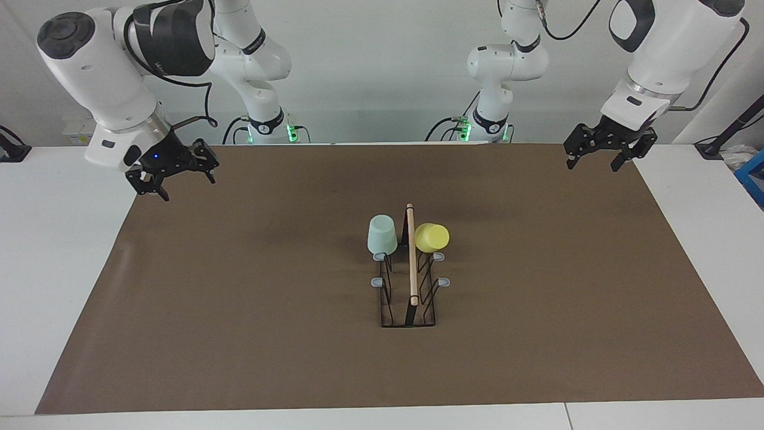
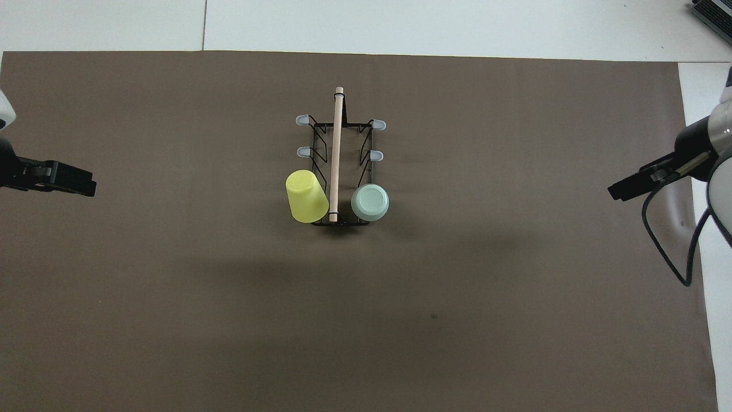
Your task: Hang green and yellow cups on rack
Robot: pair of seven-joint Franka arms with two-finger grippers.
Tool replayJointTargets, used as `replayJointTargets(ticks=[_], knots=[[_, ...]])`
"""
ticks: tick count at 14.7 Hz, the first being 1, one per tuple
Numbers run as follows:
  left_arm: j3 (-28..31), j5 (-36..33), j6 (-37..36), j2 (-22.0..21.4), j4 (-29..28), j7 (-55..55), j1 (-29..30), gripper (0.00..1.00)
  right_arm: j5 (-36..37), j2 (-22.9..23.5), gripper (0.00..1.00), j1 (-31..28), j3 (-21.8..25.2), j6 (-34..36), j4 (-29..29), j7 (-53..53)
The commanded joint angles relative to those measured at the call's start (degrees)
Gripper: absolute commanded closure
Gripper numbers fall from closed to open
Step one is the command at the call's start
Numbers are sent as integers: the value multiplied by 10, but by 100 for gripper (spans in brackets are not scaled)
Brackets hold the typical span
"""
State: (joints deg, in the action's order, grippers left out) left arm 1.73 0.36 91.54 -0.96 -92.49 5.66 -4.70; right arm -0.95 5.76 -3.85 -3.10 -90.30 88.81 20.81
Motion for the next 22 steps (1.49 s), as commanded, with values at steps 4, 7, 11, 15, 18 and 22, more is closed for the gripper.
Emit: replayJointTargets(ticks=[4,7,11,15,18,22], knots=[[-4,-2,8,-11,-12,-3,7,0,15,-4,0,9,0,7,-7,-62],[-3,-3,9,-11,-12,-2,7,0,16,-4,0,19,4,6,-7,-64],[-4,-3,9,-11,-12,-2,7,0,17,-3,0,16,2,7,-6,-64],[-3,-3,9,-11,-13,-2,7,0,18,-3,0,8,-1,7,-6,-63],[-3,-2,9,-11,-13,-2,7,0,18,-3,0,-2,-2,7,-5,-62],[-3,-2,14,-11,-13,-2,7,0,16,-3,0,-5,-5,4,-6,-63]])
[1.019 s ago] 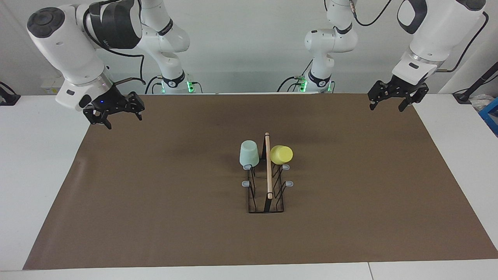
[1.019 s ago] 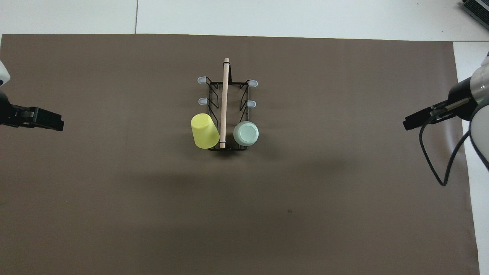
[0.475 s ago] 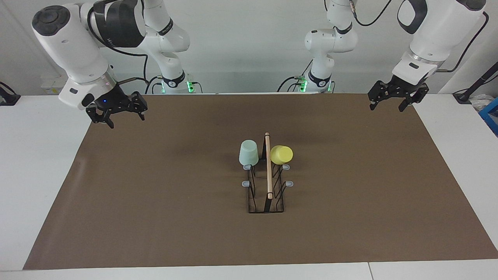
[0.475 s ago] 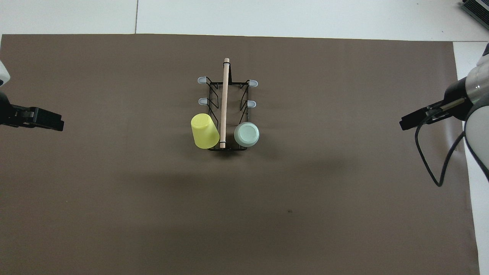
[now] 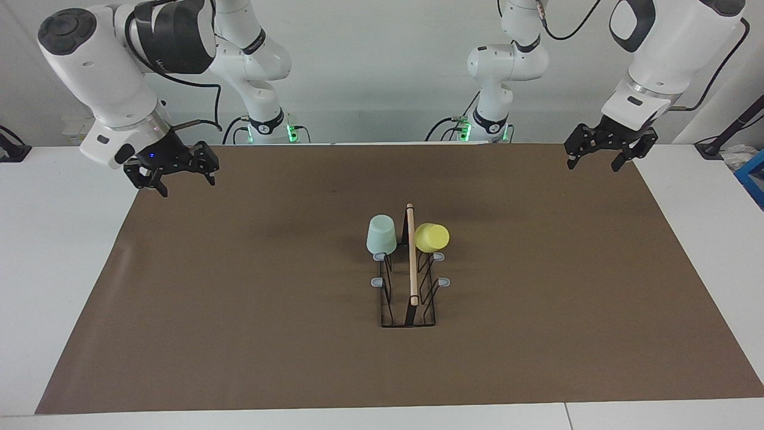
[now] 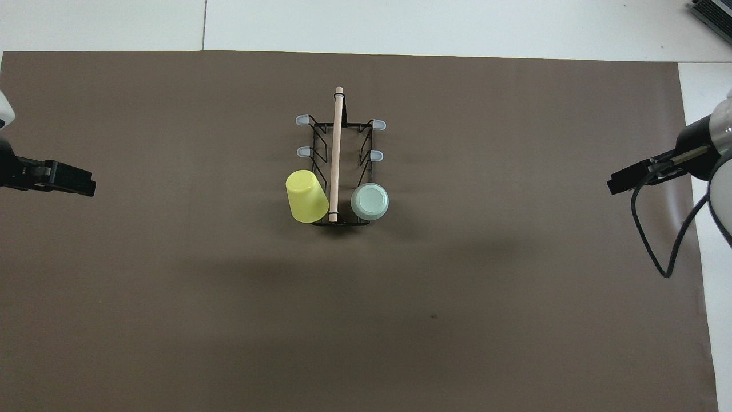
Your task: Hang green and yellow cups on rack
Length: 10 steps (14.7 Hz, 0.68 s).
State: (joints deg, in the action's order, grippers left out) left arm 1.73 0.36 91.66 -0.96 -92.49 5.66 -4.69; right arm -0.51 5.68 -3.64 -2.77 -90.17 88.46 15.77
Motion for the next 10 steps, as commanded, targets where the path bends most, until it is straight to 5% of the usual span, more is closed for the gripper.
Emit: replayJointTargets(ticks=[1,7,10], knots=[[-3,-2,17,-11,-14,-2,7,0,13,-2,0,-7,-8,1,-2,-13],[-4,-3,19,-10,-9,-8,-1,0,14,-1,0,4,0,-3,-2,-13],[-4,-2,19,-11,-13,-9,-1,0,9,-3,0,120,119,-4,-3,-13]])
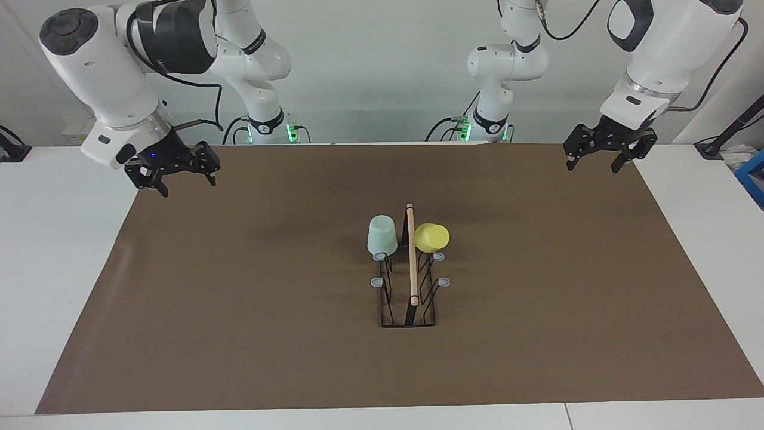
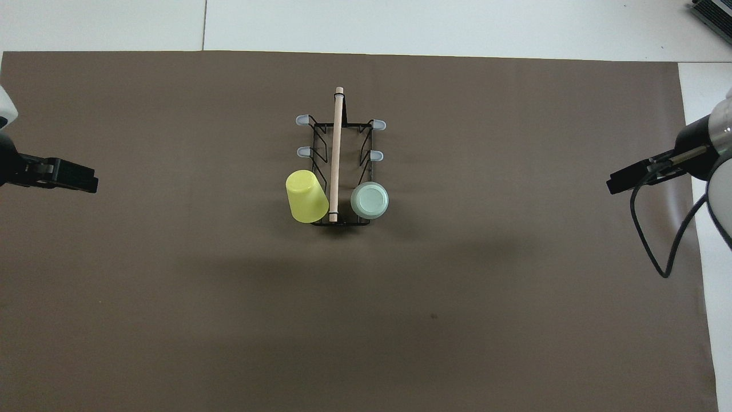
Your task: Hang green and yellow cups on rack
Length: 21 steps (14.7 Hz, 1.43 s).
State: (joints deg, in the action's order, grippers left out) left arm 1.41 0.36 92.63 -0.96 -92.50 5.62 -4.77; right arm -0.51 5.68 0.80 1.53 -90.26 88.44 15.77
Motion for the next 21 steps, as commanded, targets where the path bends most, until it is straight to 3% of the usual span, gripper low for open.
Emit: replayJointTargets(ticks=[1,10,21], knots=[[-1,-3,10,-11,-13,-6,-1,0,3,-2,0,101,107,-5,-3,-13],[-1,-2,16,-12,-18,-10,-2,0,4,-16,0,89,107,-22,16,-12],[-3,-2,24,-15,-24,-9,-2,0,6,-109,0,54,73,-93,146,-13]])
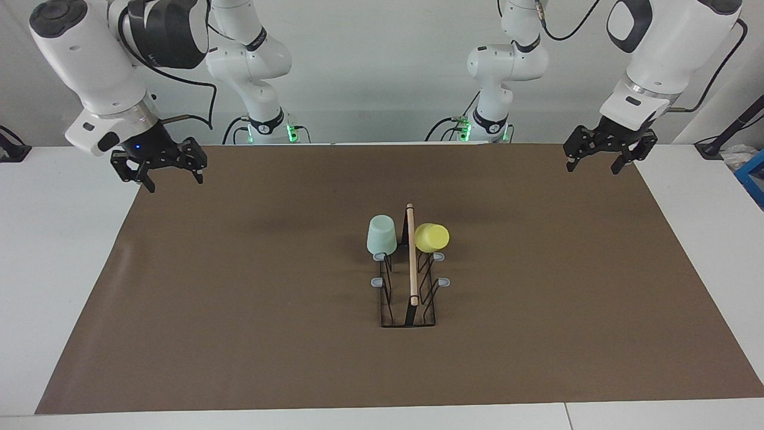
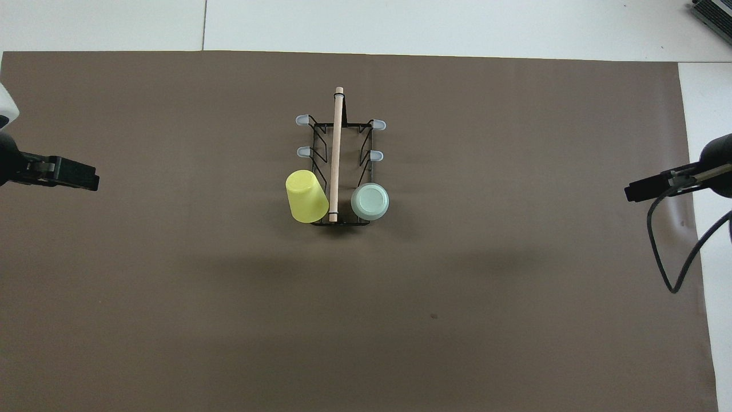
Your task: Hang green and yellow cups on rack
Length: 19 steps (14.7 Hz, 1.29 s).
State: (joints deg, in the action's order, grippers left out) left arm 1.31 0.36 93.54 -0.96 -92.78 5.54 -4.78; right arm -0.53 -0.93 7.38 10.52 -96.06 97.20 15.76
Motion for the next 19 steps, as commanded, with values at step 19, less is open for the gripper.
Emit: replayJointTargets(ticks=[19], knots=[[-3,-2,-9,-7,2,-4,-1,0,14,-35,0,19,-16,-33,49,-13]])
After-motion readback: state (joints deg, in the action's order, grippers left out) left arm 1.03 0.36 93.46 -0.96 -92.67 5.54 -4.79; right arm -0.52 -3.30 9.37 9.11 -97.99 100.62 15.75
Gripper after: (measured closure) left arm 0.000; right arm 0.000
